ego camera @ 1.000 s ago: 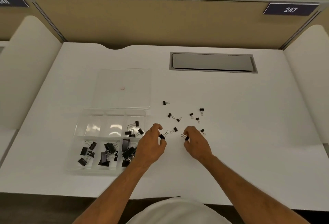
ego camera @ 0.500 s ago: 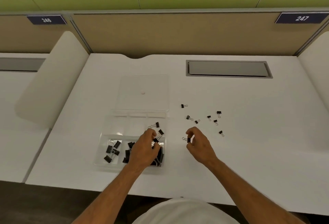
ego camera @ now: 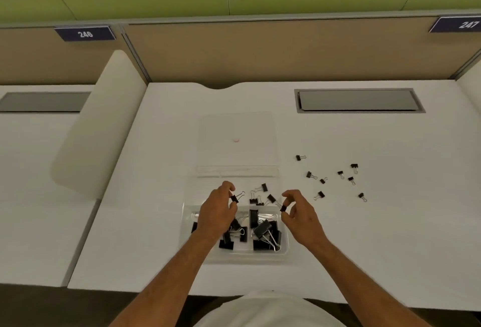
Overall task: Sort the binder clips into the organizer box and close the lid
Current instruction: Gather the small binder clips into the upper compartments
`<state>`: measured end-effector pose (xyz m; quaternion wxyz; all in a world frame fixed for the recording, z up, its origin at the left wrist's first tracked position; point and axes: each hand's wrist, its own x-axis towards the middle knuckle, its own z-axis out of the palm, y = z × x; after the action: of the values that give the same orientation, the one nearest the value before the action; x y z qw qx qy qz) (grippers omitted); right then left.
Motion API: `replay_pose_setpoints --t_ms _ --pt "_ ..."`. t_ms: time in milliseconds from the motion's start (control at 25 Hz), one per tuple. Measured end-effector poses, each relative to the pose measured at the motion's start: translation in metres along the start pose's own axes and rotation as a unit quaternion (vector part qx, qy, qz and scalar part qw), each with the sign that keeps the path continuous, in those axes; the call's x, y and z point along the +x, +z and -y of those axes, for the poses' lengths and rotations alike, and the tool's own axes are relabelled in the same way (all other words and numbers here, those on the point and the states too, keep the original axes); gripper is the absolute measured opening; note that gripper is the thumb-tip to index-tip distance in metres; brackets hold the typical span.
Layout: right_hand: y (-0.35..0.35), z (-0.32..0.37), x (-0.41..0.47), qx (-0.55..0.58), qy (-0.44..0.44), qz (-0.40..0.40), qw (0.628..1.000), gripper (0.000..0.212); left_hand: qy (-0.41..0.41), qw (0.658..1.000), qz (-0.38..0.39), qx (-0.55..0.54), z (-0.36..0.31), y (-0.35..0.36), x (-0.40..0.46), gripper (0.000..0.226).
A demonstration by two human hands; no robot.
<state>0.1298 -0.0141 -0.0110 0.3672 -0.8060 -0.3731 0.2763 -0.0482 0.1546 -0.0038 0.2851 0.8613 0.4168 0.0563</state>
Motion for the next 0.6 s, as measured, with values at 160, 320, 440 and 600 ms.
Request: replay_pose_setpoints --t_ms 160,320,440,600 --pt "0.001 0.002 -0.006 -0.010 0.012 -0.017 1.000 0.048 0.011 0.999 0.031 0.028 0.008 0.004 0.025 0.036" --pt "0.003 0.003 -0.007 -0.018 0.046 -0.020 0.999 0.051 0.014 0.997 0.060 0.038 0.016 0.011 0.035 0.035" --pt "0.011 0.010 0.001 -0.020 0.035 -0.014 0.999 0.055 0.024 0.998 0.061 0.012 0.021 0.012 0.036 0.045" --pt "0.036 0.034 0.026 -0.043 -0.005 0.034 0.998 0.061 0.046 0.998 0.019 -0.027 0.030 0.002 0.024 0.051"
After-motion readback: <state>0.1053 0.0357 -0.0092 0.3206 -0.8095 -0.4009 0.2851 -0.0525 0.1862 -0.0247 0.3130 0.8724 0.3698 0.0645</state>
